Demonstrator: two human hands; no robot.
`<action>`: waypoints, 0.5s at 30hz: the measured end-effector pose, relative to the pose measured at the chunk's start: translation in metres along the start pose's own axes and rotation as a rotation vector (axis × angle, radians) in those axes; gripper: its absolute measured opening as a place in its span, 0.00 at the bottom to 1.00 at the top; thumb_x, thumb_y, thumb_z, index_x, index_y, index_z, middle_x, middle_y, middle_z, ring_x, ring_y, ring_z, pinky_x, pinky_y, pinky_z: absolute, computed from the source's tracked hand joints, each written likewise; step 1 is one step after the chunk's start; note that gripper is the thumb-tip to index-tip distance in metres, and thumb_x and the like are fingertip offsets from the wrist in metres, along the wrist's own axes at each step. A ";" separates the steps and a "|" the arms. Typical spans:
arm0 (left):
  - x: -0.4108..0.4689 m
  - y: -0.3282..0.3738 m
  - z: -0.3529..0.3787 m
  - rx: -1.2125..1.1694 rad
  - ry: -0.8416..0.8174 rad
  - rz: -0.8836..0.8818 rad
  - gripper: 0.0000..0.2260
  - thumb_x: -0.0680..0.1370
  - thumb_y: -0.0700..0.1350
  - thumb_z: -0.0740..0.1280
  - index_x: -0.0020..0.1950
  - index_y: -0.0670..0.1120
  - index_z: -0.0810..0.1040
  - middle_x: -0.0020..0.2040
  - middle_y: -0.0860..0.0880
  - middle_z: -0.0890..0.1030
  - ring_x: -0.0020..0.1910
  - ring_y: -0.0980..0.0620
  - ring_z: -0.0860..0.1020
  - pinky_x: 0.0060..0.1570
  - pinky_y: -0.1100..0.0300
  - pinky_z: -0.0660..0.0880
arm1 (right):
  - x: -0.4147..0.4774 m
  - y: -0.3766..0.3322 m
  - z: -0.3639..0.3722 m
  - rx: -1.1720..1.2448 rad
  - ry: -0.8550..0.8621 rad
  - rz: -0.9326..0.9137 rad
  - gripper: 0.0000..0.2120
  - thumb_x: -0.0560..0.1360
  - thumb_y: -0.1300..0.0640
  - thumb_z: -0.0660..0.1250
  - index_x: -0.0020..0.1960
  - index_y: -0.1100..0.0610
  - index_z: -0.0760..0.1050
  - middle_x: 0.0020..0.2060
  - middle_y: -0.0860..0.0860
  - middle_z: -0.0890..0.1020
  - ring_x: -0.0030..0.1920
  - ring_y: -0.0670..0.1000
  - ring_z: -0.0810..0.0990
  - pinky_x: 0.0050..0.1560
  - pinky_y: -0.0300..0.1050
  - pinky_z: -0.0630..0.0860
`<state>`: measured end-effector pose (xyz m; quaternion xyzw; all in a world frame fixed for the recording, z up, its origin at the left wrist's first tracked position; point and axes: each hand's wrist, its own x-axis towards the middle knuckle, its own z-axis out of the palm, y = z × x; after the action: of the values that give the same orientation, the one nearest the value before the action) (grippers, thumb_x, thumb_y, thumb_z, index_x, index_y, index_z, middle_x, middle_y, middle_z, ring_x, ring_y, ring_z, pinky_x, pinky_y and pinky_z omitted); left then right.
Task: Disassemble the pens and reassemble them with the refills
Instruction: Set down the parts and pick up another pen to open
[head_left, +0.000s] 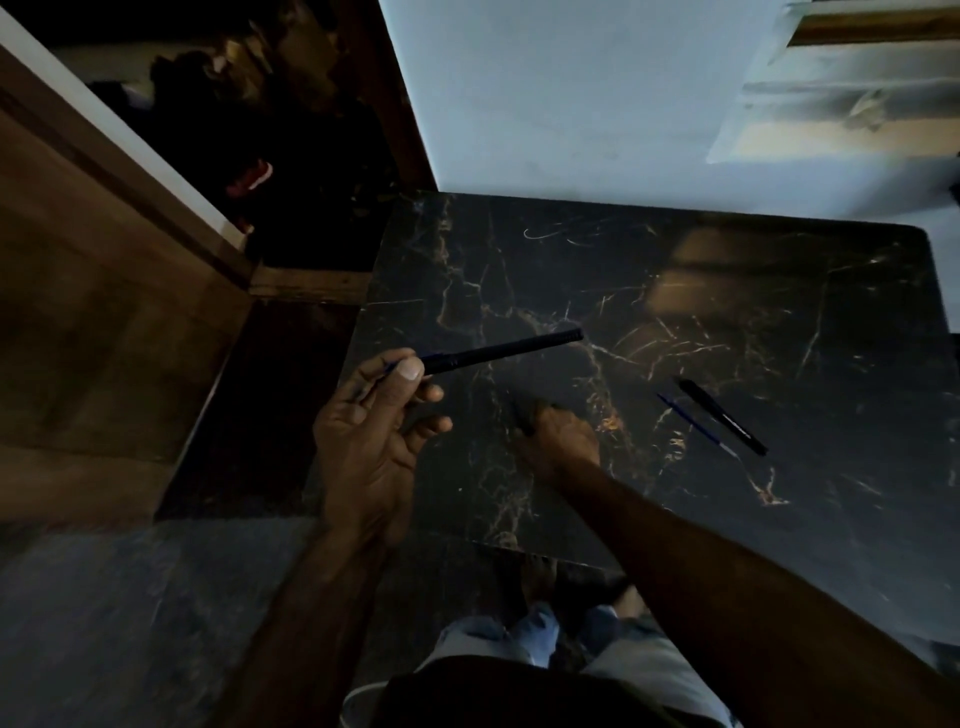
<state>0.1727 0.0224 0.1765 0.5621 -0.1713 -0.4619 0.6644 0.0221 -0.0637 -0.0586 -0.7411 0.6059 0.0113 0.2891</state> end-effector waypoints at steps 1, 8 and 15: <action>0.000 -0.002 0.000 -0.005 -0.017 -0.003 0.06 0.72 0.45 0.74 0.49 0.48 0.85 0.42 0.51 0.85 0.38 0.57 0.85 0.32 0.63 0.80 | -0.001 0.003 0.001 0.009 0.010 -0.003 0.19 0.79 0.39 0.63 0.60 0.52 0.76 0.55 0.55 0.81 0.51 0.56 0.81 0.49 0.50 0.78; -0.005 -0.009 0.013 -0.030 -0.092 -0.054 0.04 0.73 0.44 0.75 0.47 0.50 0.87 0.43 0.50 0.85 0.40 0.56 0.85 0.34 0.62 0.81 | -0.018 0.015 -0.015 0.194 0.072 0.003 0.13 0.78 0.42 0.69 0.55 0.50 0.77 0.50 0.53 0.83 0.48 0.54 0.83 0.43 0.46 0.75; -0.010 -0.011 0.039 0.077 -0.253 0.013 0.08 0.72 0.45 0.76 0.51 0.46 0.87 0.47 0.49 0.87 0.42 0.55 0.84 0.36 0.62 0.81 | -0.112 -0.021 -0.142 1.526 0.015 -0.345 0.12 0.79 0.57 0.72 0.61 0.60 0.79 0.46 0.59 0.84 0.42 0.57 0.84 0.38 0.50 0.80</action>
<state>0.1339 0.0087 0.1813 0.5233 -0.2747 -0.5179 0.6184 -0.0360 -0.0249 0.1091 -0.4212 0.3242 -0.4584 0.7123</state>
